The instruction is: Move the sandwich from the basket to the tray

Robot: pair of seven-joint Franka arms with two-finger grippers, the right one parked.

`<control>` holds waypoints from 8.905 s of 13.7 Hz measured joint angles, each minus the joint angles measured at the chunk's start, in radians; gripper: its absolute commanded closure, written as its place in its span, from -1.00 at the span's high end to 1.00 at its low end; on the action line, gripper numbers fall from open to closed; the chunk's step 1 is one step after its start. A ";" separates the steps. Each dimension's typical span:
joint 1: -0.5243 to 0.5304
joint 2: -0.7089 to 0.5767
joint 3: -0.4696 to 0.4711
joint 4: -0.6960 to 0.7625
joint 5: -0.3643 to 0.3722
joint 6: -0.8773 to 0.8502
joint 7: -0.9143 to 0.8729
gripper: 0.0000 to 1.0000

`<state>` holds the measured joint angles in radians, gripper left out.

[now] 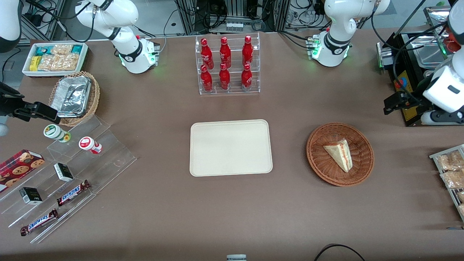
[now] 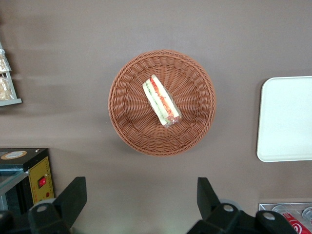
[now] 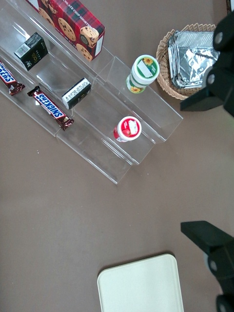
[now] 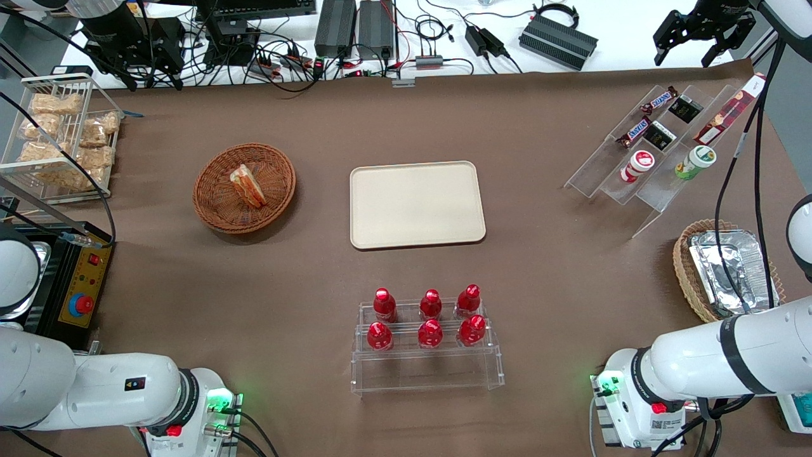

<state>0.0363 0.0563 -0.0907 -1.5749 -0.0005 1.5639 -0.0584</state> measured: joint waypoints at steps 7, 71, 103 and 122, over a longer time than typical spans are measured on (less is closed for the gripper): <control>-0.033 0.111 -0.012 -0.035 0.000 0.128 -0.183 1.00; -0.648 0.435 -0.034 0.006 0.022 0.491 -0.720 -1.00; -0.709 0.534 -0.011 0.129 0.022 0.563 -0.767 0.99; -0.037 -0.016 0.007 -0.003 0.025 -0.001 0.061 0.99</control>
<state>-0.0011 0.0400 -0.0838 -1.5776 0.0249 1.5631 0.0027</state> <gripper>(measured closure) 0.000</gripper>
